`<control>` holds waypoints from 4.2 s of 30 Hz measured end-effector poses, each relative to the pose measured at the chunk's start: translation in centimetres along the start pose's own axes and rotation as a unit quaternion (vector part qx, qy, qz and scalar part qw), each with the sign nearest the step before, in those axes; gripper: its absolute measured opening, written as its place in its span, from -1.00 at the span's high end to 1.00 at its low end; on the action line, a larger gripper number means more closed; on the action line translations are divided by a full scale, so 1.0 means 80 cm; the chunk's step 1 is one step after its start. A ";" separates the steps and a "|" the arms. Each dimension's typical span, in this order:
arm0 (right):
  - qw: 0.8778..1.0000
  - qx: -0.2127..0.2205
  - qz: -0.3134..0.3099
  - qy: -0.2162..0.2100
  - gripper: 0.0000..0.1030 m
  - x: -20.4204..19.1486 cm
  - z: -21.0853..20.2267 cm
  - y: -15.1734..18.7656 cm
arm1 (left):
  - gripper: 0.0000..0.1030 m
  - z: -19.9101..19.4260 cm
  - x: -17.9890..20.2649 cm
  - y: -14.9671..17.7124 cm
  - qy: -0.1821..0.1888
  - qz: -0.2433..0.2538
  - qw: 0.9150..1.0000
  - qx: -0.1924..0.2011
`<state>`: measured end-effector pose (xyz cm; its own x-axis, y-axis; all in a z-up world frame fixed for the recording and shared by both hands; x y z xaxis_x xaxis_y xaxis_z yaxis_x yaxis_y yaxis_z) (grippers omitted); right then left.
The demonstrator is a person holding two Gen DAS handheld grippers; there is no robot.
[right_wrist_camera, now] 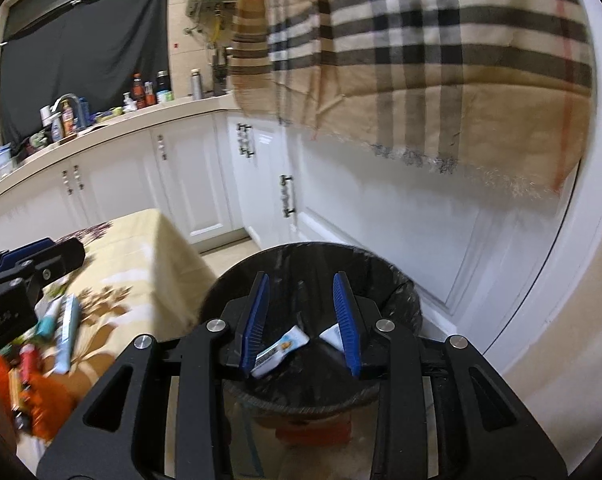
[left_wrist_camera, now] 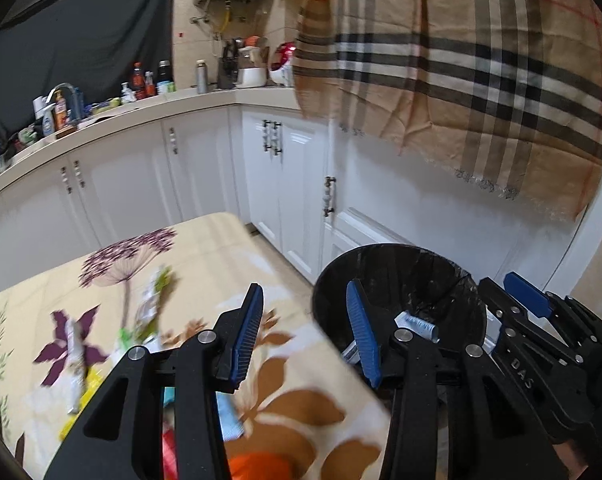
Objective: Collect trash
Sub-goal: 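Move both open tools back over the table, then grasp the flat white plastic strip with the right tool, then grasp the red plastic bag with the left tool, then carry the red bag and white strip over the bin and release both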
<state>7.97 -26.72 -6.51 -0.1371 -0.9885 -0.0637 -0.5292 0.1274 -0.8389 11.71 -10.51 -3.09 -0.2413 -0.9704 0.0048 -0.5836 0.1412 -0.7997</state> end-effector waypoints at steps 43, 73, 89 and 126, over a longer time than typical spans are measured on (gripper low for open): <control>0.973 -0.064 -0.148 -0.165 0.30 -0.194 -0.137 0.186 | 0.06 -0.195 -0.211 0.232 -0.167 -0.146 0.974 -0.035; 0.985 -0.027 -0.105 -0.130 0.64 -0.143 -0.115 0.123 | 0.04 -0.148 -0.140 0.189 -0.101 -0.115 0.987 -0.041; 0.988 -0.041 -0.086 -0.123 0.63 -0.134 -0.057 0.079 | -0.06 -0.092 -0.132 0.167 -0.090 -0.120 0.986 -0.068; 0.999 0.025 -0.039 -0.007 0.63 -0.019 0.014 -0.035 | 0.35 -0.012 0.006 -0.010 0.007 -0.001 0.999 0.046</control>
<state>10.57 -25.63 -4.66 -0.0858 -0.9963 -0.0050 -0.4955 0.0470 -0.8673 11.31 -10.86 -1.82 -0.2523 -0.9676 0.0138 -0.5106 0.1210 -0.8512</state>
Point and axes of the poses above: each gripper's, at about its wrist camera, not at the fingertips, and z roughly the way its jaws point, x to its right, y to its underside, the point moved 5 cm from there along z, roughly the way its jaws point, and after that the axes turned 3 degrees about -x, right-handed, at the moved point
